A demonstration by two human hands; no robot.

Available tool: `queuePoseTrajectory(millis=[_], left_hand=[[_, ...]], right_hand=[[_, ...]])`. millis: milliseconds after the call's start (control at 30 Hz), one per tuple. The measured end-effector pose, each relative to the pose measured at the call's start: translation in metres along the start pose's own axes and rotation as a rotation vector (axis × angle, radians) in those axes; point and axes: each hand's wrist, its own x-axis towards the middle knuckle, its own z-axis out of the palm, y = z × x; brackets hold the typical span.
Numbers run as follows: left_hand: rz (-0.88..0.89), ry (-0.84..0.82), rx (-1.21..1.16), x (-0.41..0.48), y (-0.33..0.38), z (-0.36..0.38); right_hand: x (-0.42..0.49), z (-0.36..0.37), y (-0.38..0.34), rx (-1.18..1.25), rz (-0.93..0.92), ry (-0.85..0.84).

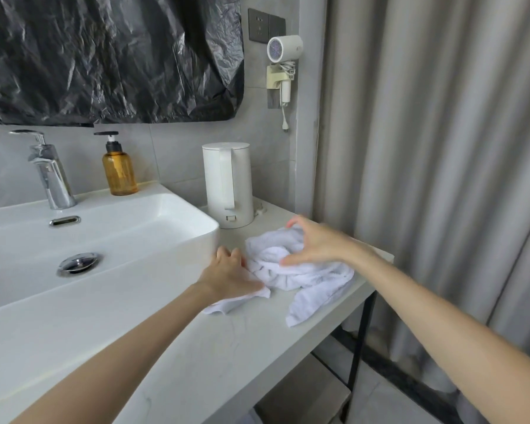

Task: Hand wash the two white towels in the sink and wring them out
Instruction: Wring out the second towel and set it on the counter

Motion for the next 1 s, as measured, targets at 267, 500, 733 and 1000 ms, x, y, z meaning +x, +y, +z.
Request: queuePoseTrajectory(millis=[267, 500, 733, 1000], left_hand=[[0.096, -0.091, 0.107, 0.004, -0.005, -0.045], [0.153, -0.119, 0.077, 0.005, 0.015, -0.083], [0.141, -0.355, 0.034, 0.009, 0.038, -0.077], [0.097, 0.122, -0.076, 0.028, 0.018, -0.06]], right_hand=[[0.016, 0.006, 0.014, -0.2, 0.081, 0.407], [0.035, -0.094, -0.014, 0.708, 0.001, 0.796], [0.039, -0.103, -0.025, 0.576, -0.047, 0.683], [0.042, -0.071, 0.004, 0.519, 0.095, 0.327]])
